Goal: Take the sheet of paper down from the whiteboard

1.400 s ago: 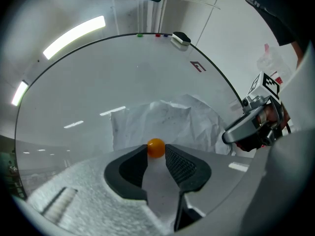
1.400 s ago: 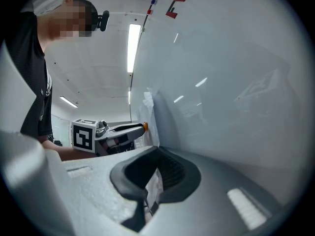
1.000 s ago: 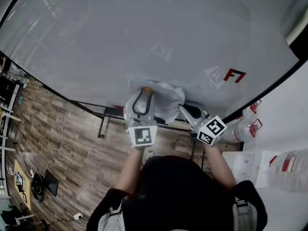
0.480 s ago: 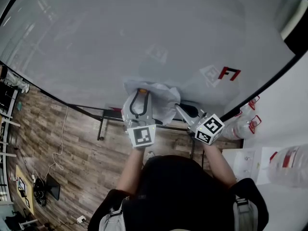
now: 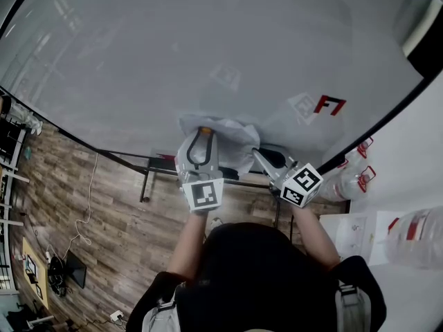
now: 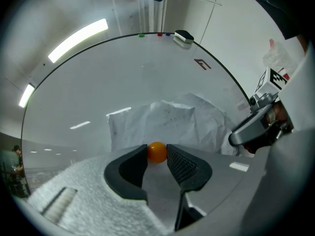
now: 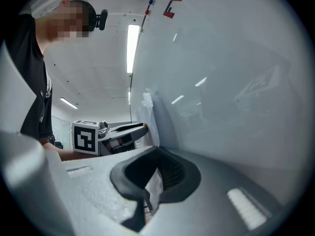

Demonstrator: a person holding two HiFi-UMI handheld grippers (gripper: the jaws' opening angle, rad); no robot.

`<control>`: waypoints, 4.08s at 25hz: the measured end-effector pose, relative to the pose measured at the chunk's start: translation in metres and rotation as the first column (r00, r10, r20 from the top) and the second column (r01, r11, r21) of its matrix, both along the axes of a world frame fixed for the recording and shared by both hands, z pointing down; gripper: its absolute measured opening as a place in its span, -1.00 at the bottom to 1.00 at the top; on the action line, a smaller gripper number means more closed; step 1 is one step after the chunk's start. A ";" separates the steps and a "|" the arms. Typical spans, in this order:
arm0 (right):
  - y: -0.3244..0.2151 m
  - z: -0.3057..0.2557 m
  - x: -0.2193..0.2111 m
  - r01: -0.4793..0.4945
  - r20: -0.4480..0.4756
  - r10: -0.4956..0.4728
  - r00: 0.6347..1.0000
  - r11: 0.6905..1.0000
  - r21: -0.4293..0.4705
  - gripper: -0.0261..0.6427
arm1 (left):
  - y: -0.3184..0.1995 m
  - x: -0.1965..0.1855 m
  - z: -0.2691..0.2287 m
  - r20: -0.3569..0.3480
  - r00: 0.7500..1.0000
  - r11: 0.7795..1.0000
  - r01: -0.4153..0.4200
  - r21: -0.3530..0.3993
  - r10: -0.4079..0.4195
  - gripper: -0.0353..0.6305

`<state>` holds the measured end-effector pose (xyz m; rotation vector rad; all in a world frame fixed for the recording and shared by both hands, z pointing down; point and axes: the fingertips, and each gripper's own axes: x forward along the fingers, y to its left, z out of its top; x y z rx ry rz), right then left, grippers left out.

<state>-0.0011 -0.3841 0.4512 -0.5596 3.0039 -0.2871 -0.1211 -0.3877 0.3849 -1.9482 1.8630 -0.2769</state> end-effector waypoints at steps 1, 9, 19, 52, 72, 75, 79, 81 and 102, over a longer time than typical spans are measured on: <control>0.001 0.000 0.000 -0.001 -0.002 0.001 1.000 1.000 0.000 -0.91 | 0.000 0.000 0.000 0.000 1.000 1.000 -0.001 -0.004 0.001 -0.50; 0.007 -0.002 0.000 -0.004 -0.001 0.004 1.000 1.000 -0.005 -0.91 | 0.007 0.000 0.001 -0.001 1.000 1.000 -0.010 -0.013 0.010 -0.50; 0.018 -0.002 -0.003 0.003 0.019 -0.002 1.000 0.999 -0.036 -0.91 | 0.024 0.003 0.010 -0.007 1.000 0.999 -0.002 -0.037 0.002 -0.50; 0.122 0.022 -0.009 -0.143 -0.017 0.142 0.990 0.978 -0.153 -0.91 | 0.180 -0.038 0.066 -0.138 0.990 0.985 0.002 -0.172 -0.026 -0.50; 0.279 0.047 -0.047 -0.286 -0.014 0.288 0.958 0.946 -0.153 -0.91 | 0.340 -0.129 0.080 -0.197 0.980 0.985 -0.042 -0.168 0.008 -0.50; 0.291 0.049 -0.045 -0.294 -0.008 0.296 0.955 0.943 -0.157 -0.91 | 0.351 -0.127 0.080 -0.193 0.981 0.985 -0.053 -0.164 0.021 -0.50; 0.302 0.052 -0.043 -0.293 0.005 0.298 0.954 0.941 -0.166 -0.91 | 0.360 -0.125 0.080 -0.189 0.981 0.986 -0.064 -0.153 0.034 -0.50; 0.305 0.052 -0.043 -0.294 0.006 0.298 0.954 0.942 -0.162 -0.91 | 0.361 -0.124 0.080 -0.192 0.981 0.986 -0.069 -0.151 0.039 -0.50; 0.302 0.048 -0.042 -0.305 0.014 0.311 0.950 0.939 -0.160 -0.91 | 0.351 -0.116 0.078 -0.189 0.979 0.984 -0.110 -0.141 0.082 -0.50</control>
